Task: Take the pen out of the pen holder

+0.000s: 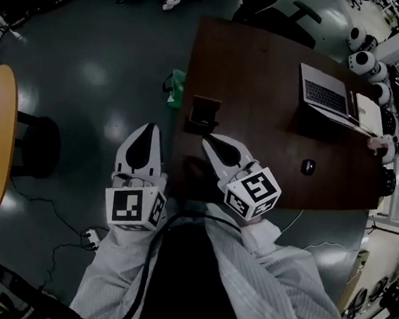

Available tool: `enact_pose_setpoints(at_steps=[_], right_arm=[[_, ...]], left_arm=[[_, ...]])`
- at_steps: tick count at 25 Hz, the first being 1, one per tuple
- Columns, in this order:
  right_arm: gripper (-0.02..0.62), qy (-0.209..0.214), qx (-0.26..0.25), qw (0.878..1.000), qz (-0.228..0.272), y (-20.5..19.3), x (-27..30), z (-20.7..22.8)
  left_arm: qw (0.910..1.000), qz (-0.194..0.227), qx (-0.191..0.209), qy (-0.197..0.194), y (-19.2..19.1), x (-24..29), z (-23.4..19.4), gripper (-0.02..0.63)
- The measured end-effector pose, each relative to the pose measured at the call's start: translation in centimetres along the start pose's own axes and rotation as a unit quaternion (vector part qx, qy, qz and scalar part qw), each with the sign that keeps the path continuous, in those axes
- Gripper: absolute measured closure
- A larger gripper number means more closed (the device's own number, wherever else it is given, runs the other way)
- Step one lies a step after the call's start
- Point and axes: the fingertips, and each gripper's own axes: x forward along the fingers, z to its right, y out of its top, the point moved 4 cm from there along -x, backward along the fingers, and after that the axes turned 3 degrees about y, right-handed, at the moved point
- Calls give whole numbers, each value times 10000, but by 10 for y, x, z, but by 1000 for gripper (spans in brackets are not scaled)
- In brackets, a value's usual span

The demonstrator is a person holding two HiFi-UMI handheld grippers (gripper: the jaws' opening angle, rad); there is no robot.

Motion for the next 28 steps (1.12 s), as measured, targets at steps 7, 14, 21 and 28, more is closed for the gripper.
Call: enact_pose_setpoints(at_steps=[7, 14, 21, 28], right_arm=[[591, -1528, 402, 9874, 38, -15, 26, 46], [591, -2474, 624, 9667, 198, -26, 33, 54], [591, -2750, 769, 9583, 101, -41, 27, 56], [574, -2759, 889, 9570, -76, -50, 20, 70]], left_arm=[[9912, -483, 4, -1230, -17, 70, -17, 601], [9728, -953, 67, -2109, -41, 99, -24, 601], [9638, -1159, -9, -2401, -61, 109, -15, 601], [9660, -1247, -52, -2266, -70, 107, -10, 601]])
